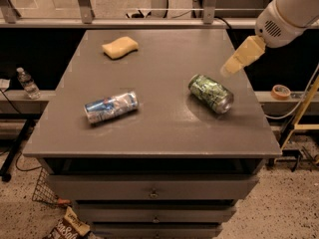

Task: Place green can upright

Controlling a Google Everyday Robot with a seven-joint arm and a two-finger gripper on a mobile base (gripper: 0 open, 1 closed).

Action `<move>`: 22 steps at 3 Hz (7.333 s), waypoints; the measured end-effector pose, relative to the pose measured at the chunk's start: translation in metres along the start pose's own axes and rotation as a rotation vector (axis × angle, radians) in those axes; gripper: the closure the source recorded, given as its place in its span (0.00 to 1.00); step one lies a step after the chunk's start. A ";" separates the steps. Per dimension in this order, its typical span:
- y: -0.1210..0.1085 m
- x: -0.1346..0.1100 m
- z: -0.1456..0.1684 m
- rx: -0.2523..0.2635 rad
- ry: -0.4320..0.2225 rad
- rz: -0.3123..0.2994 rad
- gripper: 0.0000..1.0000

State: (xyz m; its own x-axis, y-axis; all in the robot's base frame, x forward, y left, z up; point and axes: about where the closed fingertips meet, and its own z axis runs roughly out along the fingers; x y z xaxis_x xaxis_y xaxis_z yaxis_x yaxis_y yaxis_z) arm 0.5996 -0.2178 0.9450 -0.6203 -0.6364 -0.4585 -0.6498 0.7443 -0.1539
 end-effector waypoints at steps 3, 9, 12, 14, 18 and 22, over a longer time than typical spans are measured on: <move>0.047 -0.023 0.075 -0.027 0.278 0.038 0.00; 0.067 -0.037 0.094 -0.076 0.289 -0.034 0.87; 0.040 -0.074 0.057 -0.206 -0.414 -0.100 1.00; 0.044 -0.075 0.040 -0.230 -0.510 -0.121 1.00; 0.052 -0.066 0.052 -0.376 -0.842 -0.307 1.00; 0.047 -0.057 0.060 -0.420 -1.065 -0.274 1.00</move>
Offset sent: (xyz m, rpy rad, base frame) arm 0.0176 0.0757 -0.0628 -0.1217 0.2866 -0.0850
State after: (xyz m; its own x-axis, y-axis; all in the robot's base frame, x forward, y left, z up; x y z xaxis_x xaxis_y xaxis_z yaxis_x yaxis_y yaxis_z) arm 0.6310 -0.1341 0.9115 0.1130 -0.1264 -0.9855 -0.9217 0.3571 -0.1515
